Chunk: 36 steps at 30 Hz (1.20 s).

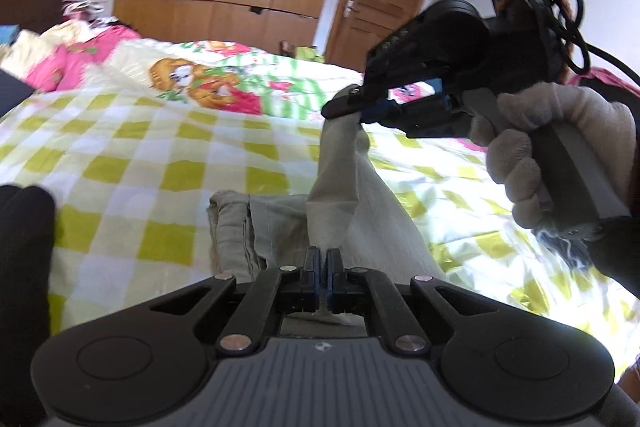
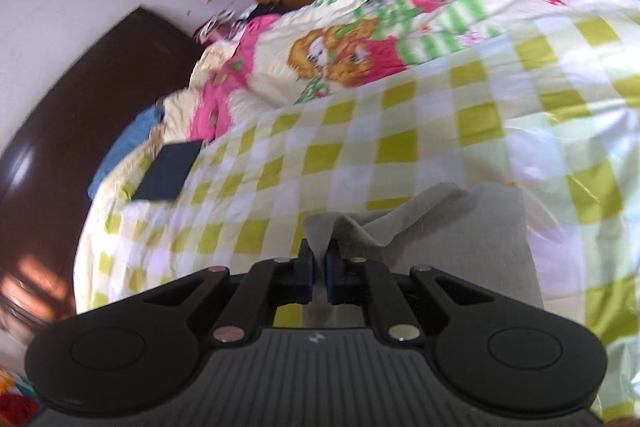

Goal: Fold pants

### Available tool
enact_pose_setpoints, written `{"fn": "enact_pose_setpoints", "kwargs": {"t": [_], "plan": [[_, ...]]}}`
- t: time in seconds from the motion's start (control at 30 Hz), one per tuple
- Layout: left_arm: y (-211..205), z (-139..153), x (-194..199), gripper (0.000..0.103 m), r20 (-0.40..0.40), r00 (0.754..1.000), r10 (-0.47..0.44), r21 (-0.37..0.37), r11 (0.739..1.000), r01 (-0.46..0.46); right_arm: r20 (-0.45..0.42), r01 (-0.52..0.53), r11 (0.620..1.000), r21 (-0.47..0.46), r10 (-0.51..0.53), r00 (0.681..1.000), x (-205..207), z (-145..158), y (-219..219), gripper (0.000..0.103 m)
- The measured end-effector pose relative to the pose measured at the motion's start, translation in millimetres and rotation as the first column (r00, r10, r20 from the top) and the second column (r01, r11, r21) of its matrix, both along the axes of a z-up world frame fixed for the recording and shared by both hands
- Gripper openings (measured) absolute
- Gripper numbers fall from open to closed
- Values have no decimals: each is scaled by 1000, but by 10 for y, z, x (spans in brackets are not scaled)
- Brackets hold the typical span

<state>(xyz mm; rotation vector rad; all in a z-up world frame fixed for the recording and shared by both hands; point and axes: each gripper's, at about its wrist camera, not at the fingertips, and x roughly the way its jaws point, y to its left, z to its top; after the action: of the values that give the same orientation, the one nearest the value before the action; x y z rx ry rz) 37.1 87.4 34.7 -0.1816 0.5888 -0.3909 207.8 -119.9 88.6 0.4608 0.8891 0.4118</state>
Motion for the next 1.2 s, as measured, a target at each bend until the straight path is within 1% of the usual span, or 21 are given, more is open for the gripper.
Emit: {"fn": "enact_pose_setpoints", "kwargs": {"t": [0.1, 0.17, 0.23, 0.3, 0.4, 0.43, 0.47, 0.53, 0.57, 0.6, 0.63, 0.7, 0.8, 0.9, 0.97, 1.03, 1.13, 1.2], "plan": [[86, -135, -12, 18, -54, 998, 17, -21, 1000, -19, -19, -109, 989, -99, 108, 994, 47, -159, 424, 7], [142, -217, -23, 18, -86, 996, 28, -29, 999, -31, -35, -188, 968, -165, 185, 982, 30, -276, 708, 7], [191, -275, -31, 18, -105, 993, 44, -32, 998, -48, -40, -254, 940, -229, 252, 967, -15, -360, 963, 7], [253, -307, -23, 18, -115, 991, 63, -44, 997, -69, -44, -300, 913, -277, 300, 953, -44, -425, 1172, 7], [359, -323, -22, 18, -120, 989, 86, -68, 993, -95, -29, -336, 879, -340, 347, 937, -81, -461, 1413, 7], [386, -331, -30, 18, -122, 988, 93, -72, 992, -103, -14, -347, 861, -372, 368, 930, -112, -459, 1480, 7], [406, -337, -33, 18, -126, 987, 101, -74, 991, -111, 5, -360, 836, -415, 398, 918, -153, -450, 1561, 7], [451, -353, -47, 18, -132, 985, 112, -80, 989, -124, 42, -380, 776, -504, 462, 886, -266, -442, 1734, 8], [471, -358, -58, 18, -135, 984, 117, -84, 988, -129, 44, -397, 754, -524, 489, 871, -305, -446, 1815, 8], [496, -357, -70, 18, -135, 984, 120, -91, 987, -133, 31, -424, 745, -515, 510, 859, -324, -458, 1863, 12], [525, -354, -83, 18, -135, 983, 121, -105, 985, -136, 16, -448, 749, -488, 521, 853, -320, -478, 1908, 12], [588, -335, -115, 18, -130, 983, 132, -130, 980, -149, 3, -461, 756, -465, 522, 853, -298, -509, 1986, 12], [666, -333, -172, 18, -127, 979, 161, -116, 978, -176, -25, -455, 798, -395, 486, 874, -165, -571, 2016, 12], [736, -397, -210, 18, -157, 968, 195, -98, 972, -212, -71, -445, 841, -308, 446, 892, -11, -650, 2002, 12], [785, -429, -230, 18, -172, 961, 215, -101, 967, -234, -100, -423, 869, -257, 411, 906, 75, -705, 1971, 12], [843, -412, -262, 18, -172, 958, 231, -117, 960, -253, -124, -393, 897, -203, 375, 919, 145, -735, 1913, 10], [960, -380, -327, 18, -172, 952, 255, -153, 947, -281, -130, -354, 922, -155, 336, 933, 208, -743, 1835, 10], [1029, -370, -366, 18, -173, 945, 278, -150, 941, -304, -127, -342, 929, -140, 326, 937, 227, -726, 1801, 9]]}}
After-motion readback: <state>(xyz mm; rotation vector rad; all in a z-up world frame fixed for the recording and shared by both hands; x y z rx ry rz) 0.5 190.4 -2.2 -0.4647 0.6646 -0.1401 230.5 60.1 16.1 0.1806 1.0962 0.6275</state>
